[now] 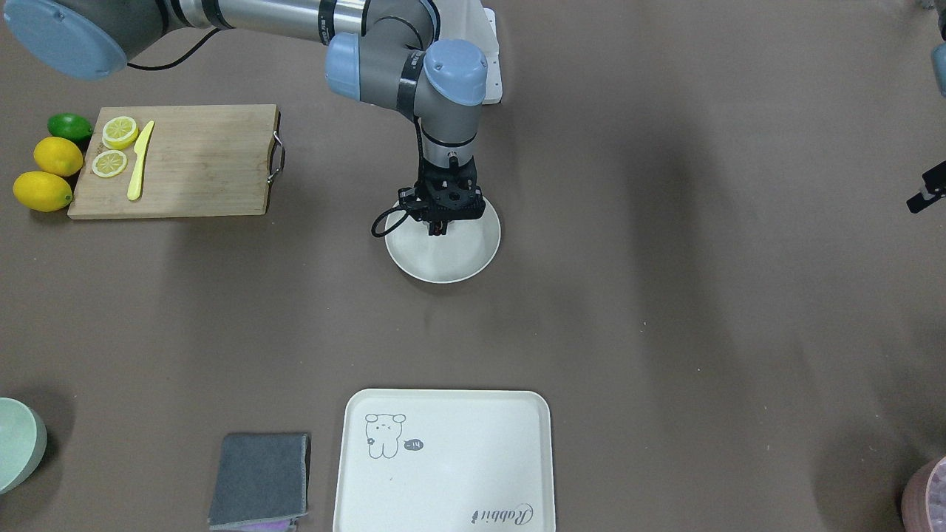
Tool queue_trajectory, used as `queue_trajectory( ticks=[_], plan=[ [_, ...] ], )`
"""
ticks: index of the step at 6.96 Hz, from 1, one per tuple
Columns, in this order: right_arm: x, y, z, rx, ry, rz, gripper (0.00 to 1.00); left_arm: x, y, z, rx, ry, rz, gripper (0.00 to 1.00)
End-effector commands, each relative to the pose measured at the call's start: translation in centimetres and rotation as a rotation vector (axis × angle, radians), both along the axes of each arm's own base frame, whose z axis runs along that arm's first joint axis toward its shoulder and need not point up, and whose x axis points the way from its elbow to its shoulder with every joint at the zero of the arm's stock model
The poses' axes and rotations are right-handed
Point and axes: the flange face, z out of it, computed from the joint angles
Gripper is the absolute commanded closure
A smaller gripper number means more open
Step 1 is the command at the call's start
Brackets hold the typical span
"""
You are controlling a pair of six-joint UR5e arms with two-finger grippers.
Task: Place red cherry on plate
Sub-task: 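Lower the cherries onto the white plate and open the right gripper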
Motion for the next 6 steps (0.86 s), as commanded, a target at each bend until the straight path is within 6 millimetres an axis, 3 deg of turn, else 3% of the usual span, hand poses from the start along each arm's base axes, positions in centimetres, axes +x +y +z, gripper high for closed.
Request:
queue_trajectory(
  ticks=[1,3,4,5,6],
  plan=[
    [0.0,-0.3,0.1,-0.011,0.001,0.012,0.01,0.0,0.0,0.1,-0.004,0.0,-0.001,0.02],
    [2.1,-0.2,-2.1,-0.007,-0.047,0.012,0.0,0.0,0.0,-0.2,0.0,0.0,0.0,0.02],
    [6.6,-1.4,-4.5,-0.047,-0.079,0.005,0.0,0.0,0.0,0.0,-0.005,0.0,0.0,0.02],
    [13.8,-2.2,-6.7,-0.074,-0.123,0.005,0.0,-0.2,0.2,-0.1,0.008,0.0,-0.001,0.02],
    [22.7,-3.3,-5.0,-0.063,-0.157,-0.025,0.0,-0.2,1.3,0.7,-0.009,0.0,0.001,0.02]
  ],
)
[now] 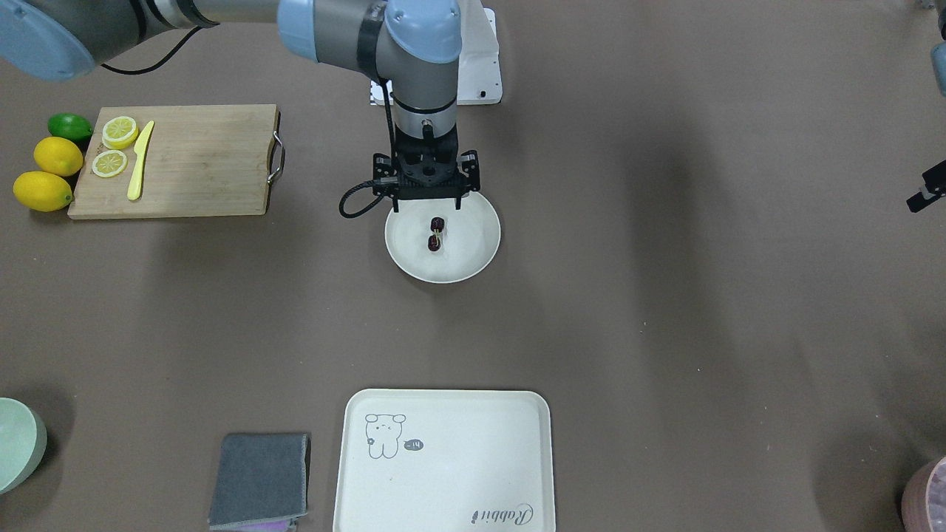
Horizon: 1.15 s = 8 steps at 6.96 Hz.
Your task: Place red cherry on plate
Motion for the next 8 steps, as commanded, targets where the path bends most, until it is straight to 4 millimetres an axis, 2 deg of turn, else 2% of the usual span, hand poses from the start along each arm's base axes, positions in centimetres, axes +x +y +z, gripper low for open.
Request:
queue_trajectory(
  ticks=[1,2,3,4,5,6,7,8],
  plan=[
    [16.6,-2.8,4.9,0.018,-0.042,-0.07,0.0,-0.1,0.9,0.6,-0.004,-0.002,0.003,0.02],
    [21.0,-5.1,10.8,0.021,0.016,-0.094,0.0,-0.2,1.1,1.4,-0.002,-0.006,0.013,0.02],
    [25.7,-6.1,15.1,0.027,0.064,-0.093,0.0,-0.2,1.1,1.4,0.04,-0.013,0.048,0.02],
    [30.6,-7.0,21.1,0.043,0.131,-0.147,0.0,0.0,1.0,2.2,0.022,-0.016,0.049,0.02],
    [37.4,-8.1,25.1,0.045,0.148,-0.148,0.0,0.2,0.5,1.0,0.031,0.004,0.054,0.02],
    [43.0,-9.2,30.5,0.029,0.151,-0.191,0.0,0.3,0.6,0.4,0.034,0.04,0.065,0.02],
    [47.1,-9.6,34.0,0.034,0.159,-0.223,0.0,0.3,0.8,-0.5,0.05,0.041,0.066,0.02],
    [49.5,-8.6,35.7,0.049,0.155,-0.244,0.0,0.3,1.0,-1.4,0.071,0.047,0.069,0.02]
  ],
)
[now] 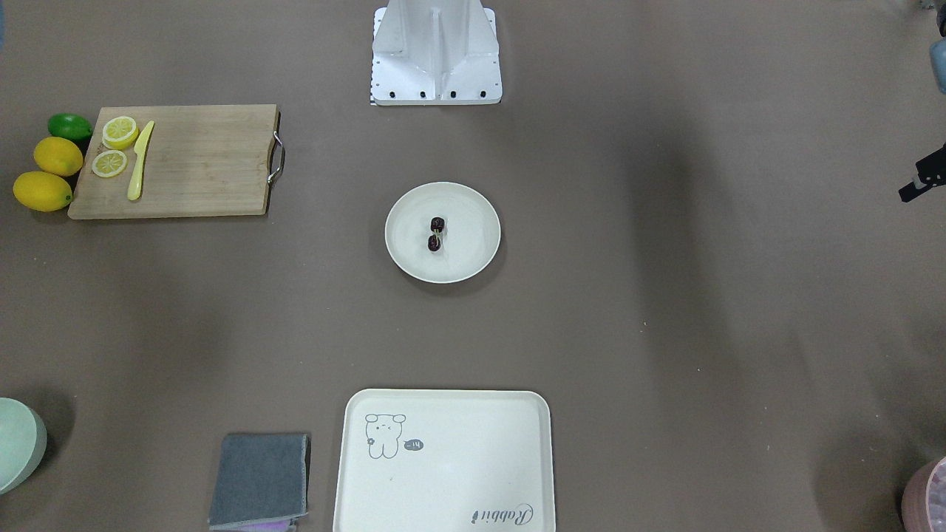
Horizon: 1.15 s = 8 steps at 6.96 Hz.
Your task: Place red cherry on plate
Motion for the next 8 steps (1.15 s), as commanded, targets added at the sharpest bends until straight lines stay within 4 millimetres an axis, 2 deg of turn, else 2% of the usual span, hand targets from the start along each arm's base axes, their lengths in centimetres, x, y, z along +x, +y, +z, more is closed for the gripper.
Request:
queue_trajectory(
  ticks=[1,2,3,4,5,7,8],
  plan=[
    [6.5,2.4,4.2,0.02,-0.05,-0.036,0.0,0.1,0.5,-2.0,0.041,0.012,0.009,0.02],
    [8.6,4.3,6.3,0.031,-0.076,-0.07,0.0,0.3,0.0,-1.1,0.033,0.008,0.016,0.02],
    [9.8,4.7,7.2,0.028,-0.083,-0.065,0.0,0.3,-0.1,0.3,0.054,-0.003,0.043,0.02],
    [10.8,4.7,7.6,0.008,-0.137,-0.035,0.0,-0.1,-0.5,3.0,0.042,-0.019,0.058,0.02],
    [11.0,4.2,9.1,-0.024,-0.249,-0.023,0.0,-1.7,-0.8,3.9,0.026,-0.024,0.027,0.02],
    [11.6,4.5,9.8,-0.029,-0.261,-0.021,0.0,-4.6,-0.4,6.8,-0.013,-0.048,-0.021,0.02],
    [11.9,4.9,11.2,-0.019,-0.248,-0.051,0.0,-5.3,-0.8,7.4,-0.008,-0.139,-0.044,0.02]
  ],
)
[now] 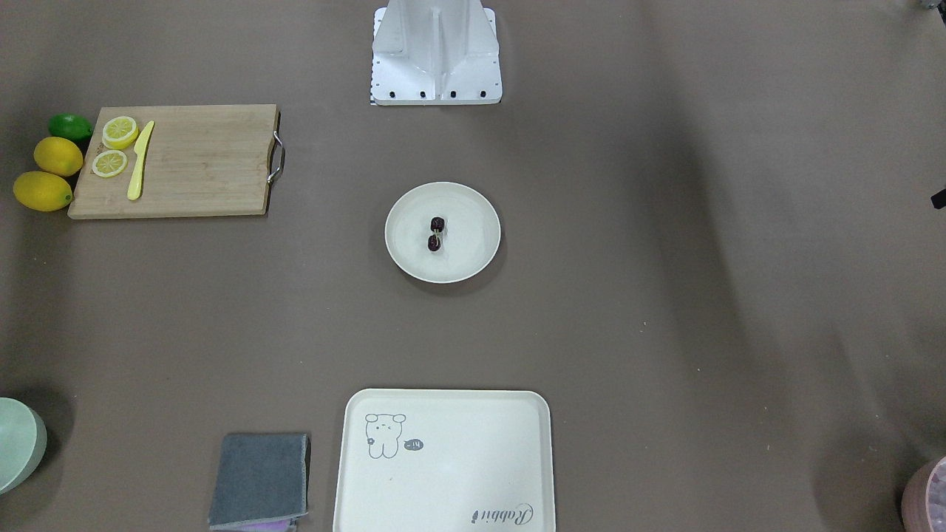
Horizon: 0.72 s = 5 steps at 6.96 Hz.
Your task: Place red cherry on plate
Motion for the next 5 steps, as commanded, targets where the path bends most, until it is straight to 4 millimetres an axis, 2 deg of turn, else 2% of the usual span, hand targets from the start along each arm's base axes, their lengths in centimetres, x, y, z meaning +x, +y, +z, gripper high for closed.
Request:
queue_trajectory(
  ticks=[1,2,3,5],
  plan=[
    [1.6,0.8,2.1,0.022,0.029,-0.026,0.0,-1.7,-0.1,1.4,-0.032,-0.097,-0.04,0.02],
    [2.9,1.1,2.8,0.017,0.117,-0.021,0.0,-3.1,-0.1,1.3,-0.043,-0.097,-0.065,0.02],
    [4.0,1.5,3.2,0.025,0.14,-0.018,0.0,-3.6,0.6,0.9,-0.03,-0.097,-0.074,0.02],
    [7.0,4.0,5.0,0.044,0.134,-0.012,0.0,-4.7,3.4,2.8,0.01,-0.106,-0.03,0.02]
  ],
)
